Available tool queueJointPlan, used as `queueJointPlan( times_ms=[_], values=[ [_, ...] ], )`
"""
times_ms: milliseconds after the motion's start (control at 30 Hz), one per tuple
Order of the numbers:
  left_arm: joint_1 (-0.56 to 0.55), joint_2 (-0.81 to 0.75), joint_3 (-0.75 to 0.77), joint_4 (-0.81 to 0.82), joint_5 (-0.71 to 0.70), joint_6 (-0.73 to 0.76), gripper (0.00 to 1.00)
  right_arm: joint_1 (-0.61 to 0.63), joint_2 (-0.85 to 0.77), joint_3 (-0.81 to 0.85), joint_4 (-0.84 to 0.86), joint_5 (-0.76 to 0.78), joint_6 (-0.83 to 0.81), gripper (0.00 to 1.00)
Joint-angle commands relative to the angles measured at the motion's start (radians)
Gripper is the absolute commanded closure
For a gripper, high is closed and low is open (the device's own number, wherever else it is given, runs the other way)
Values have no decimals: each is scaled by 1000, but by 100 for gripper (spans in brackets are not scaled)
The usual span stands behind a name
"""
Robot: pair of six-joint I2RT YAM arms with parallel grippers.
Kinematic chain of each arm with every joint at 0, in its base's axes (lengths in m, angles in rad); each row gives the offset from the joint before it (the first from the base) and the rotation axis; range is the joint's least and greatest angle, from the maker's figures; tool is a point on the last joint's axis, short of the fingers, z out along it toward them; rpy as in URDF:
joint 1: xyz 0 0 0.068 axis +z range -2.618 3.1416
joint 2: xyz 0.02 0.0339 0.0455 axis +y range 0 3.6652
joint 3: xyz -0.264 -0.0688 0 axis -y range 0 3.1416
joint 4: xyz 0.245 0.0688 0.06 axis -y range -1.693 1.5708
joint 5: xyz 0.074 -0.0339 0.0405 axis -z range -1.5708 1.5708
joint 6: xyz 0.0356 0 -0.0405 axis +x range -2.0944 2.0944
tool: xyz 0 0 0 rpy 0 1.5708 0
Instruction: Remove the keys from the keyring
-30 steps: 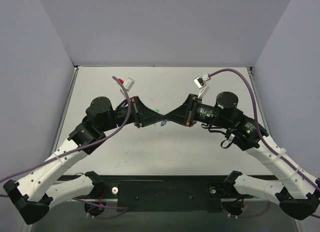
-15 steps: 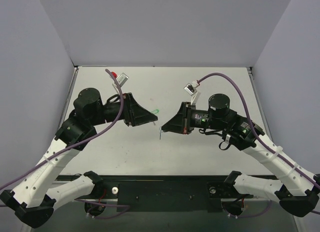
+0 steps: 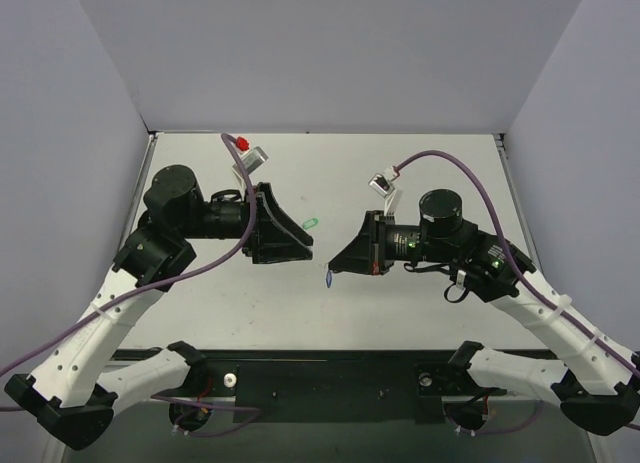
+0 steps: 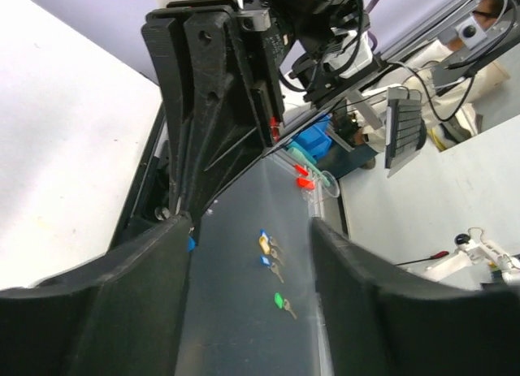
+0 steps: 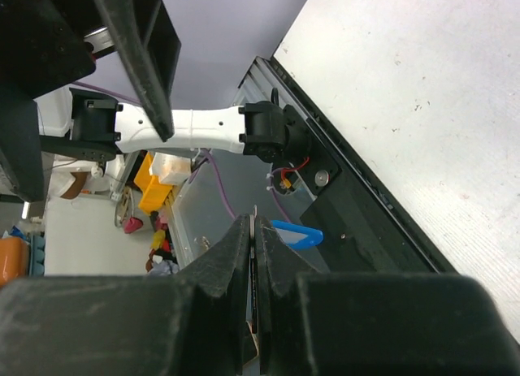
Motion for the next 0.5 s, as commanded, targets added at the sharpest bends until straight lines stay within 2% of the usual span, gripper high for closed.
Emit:
queueJointPlan(
  times_ms=[0,67,100,200,467],
  values=[
    [14,0,53,-67,-14,123,20,1,-34,51,-25,26,-15,100],
    [22,-12,30,-58,-74,131,11,-1,-43,48,-34,60,-15,100],
    [26,-26,5,-40,-112,131,9,-2,-43,42,-35,66,-9,100],
    [34,-49,-51,11,-168,109,8,-4,-49,30,-16,80,5,100],
    [46,-34,-79,60,-139,60,9,-9,-66,-16,49,125,60,100]
  ],
)
